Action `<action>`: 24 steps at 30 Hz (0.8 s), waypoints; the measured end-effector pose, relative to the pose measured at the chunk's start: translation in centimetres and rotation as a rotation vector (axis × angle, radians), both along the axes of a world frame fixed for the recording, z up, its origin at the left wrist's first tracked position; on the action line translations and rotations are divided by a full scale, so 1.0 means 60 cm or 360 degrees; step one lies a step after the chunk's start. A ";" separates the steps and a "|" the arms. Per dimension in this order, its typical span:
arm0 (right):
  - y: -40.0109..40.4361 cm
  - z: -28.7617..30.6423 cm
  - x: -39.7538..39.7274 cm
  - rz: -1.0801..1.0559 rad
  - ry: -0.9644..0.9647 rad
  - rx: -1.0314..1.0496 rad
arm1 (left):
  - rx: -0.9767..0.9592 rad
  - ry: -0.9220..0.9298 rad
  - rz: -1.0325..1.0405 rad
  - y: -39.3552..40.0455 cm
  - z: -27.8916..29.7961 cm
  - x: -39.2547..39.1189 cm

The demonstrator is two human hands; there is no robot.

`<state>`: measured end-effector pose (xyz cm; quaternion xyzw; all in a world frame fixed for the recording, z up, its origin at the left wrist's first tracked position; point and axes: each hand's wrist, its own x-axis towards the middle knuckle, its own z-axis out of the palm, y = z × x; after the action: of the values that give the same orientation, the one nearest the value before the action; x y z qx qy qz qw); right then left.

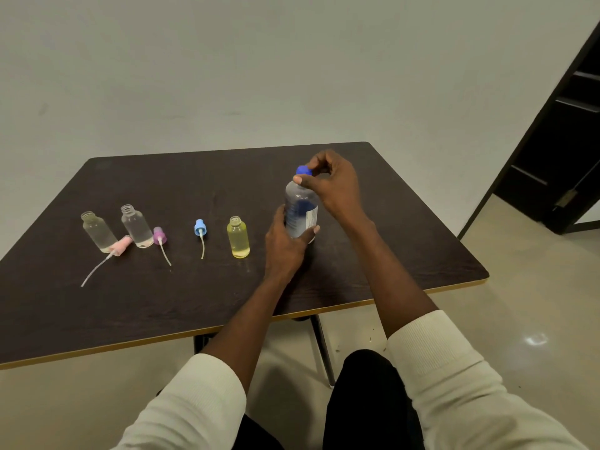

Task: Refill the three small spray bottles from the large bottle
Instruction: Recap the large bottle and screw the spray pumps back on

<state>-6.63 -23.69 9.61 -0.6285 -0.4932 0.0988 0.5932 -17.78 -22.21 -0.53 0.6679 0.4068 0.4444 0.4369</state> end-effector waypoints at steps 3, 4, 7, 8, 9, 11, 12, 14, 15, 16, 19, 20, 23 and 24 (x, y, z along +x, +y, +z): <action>-0.003 -0.005 0.002 0.0024 -0.0126 -0.0036 | 0.0017 -0.0021 -0.0006 -0.001 0.000 -0.002; -0.005 -0.004 0.004 0.0074 -0.0148 -0.0072 | 0.0017 -0.0033 -0.0011 0.000 0.000 -0.002; -0.009 0.003 0.014 0.0222 -0.0220 -0.0157 | 0.0003 -0.0050 -0.0010 0.000 0.000 -0.002; -0.010 0.006 0.016 0.0248 -0.0241 -0.0182 | 0.0002 -0.0046 -0.0007 0.001 0.000 -0.001; -0.009 0.007 0.018 0.0251 -0.0254 -0.0202 | 0.0007 -0.0041 -0.0007 0.001 -0.001 -0.001; -0.008 0.007 0.016 0.0215 -0.0189 -0.0176 | 0.0030 -0.0043 -0.0012 0.002 -0.001 0.000; -0.007 0.008 0.014 0.0189 -0.0113 -0.0142 | 0.0036 -0.0046 -0.0012 0.002 -0.001 0.000; -0.003 0.007 0.012 0.0132 -0.0021 -0.0084 | 0.0038 -0.0048 -0.0007 0.002 -0.001 -0.001; -0.001 0.007 0.010 0.0103 -0.0023 -0.0072 | 0.0034 -0.0048 -0.0005 0.001 -0.001 -0.001; 0.001 0.006 0.007 0.0079 -0.0047 -0.0068 | 0.0030 -0.0050 -0.0005 0.001 -0.001 -0.001; 0.004 -0.001 0.000 0.0063 -0.0143 -0.0061 | 0.0023 -0.0044 -0.0020 0.001 0.001 -0.001; 0.002 -0.002 -0.002 0.0071 -0.0173 -0.0073 | 0.0022 -0.0040 -0.0028 0.001 0.001 -0.002; -0.003 -0.003 0.000 0.0141 -0.0164 -0.0126 | 0.0002 -0.0038 -0.0026 0.000 0.001 -0.002; -0.004 -0.001 0.002 0.0179 -0.0115 -0.0132 | 0.0004 -0.0043 -0.0015 0.000 0.001 -0.002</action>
<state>-6.49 -23.93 9.56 -0.6269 -0.5443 0.1296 0.5421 -17.91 -22.22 -0.45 0.6643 0.3970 0.4518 0.4437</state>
